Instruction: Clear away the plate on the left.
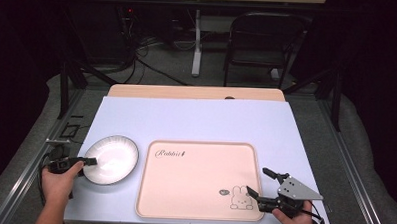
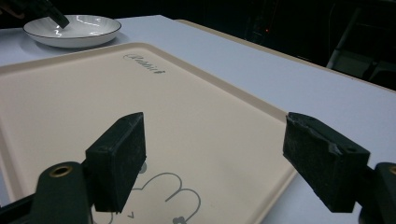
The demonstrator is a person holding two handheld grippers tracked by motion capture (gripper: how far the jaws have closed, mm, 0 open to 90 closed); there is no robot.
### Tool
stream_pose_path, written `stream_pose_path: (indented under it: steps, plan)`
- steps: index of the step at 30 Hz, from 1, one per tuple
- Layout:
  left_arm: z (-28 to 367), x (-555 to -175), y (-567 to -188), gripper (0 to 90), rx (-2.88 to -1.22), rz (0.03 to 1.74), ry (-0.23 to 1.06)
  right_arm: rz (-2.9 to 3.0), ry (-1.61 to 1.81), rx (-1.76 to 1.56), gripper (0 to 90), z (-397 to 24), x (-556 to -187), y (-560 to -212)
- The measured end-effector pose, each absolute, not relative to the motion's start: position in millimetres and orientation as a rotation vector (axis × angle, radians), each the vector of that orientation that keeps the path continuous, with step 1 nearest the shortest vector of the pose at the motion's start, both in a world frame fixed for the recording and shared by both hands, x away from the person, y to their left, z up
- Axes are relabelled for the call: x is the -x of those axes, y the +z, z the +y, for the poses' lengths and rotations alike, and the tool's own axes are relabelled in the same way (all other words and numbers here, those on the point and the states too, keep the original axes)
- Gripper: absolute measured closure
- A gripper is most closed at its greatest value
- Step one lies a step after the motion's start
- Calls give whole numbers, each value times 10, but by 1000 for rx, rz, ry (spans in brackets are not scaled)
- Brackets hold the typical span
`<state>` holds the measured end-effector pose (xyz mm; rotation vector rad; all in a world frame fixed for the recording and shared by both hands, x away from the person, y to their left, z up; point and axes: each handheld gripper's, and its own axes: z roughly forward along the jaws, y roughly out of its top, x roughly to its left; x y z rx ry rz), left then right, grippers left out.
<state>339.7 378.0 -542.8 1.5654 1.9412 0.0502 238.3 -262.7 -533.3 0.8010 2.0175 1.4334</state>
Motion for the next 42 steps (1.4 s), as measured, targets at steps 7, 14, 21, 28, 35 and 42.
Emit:
stream_pose_path:
  steps: [7,14,21,28,35,42]
  plan:
    - [3768,-3405,-5419,640,-1579,1964,66,2019,1431,-802,208,-2626,-2387,-5334]
    - [3716,-3419,-5400,685,-1623,1981,113,2020,1428,-802,208,-2624,-2392,-5337]
    - [3763,-3408,-5399,730,-1594,1983,97,2022,1424,-805,207,-2624,-2393,-5338]
    - [3766,-3404,-5377,762,-1603,1980,119,2023,1419,-807,208,-2621,-2402,-5341]
    - [3757,-3405,-5328,789,-1616,1977,147,2022,1415,-810,207,-2623,-2400,-5341]
    - [3749,-3406,-5261,814,-1619,1978,162,2022,1415,-807,207,-2625,-2397,-5340]
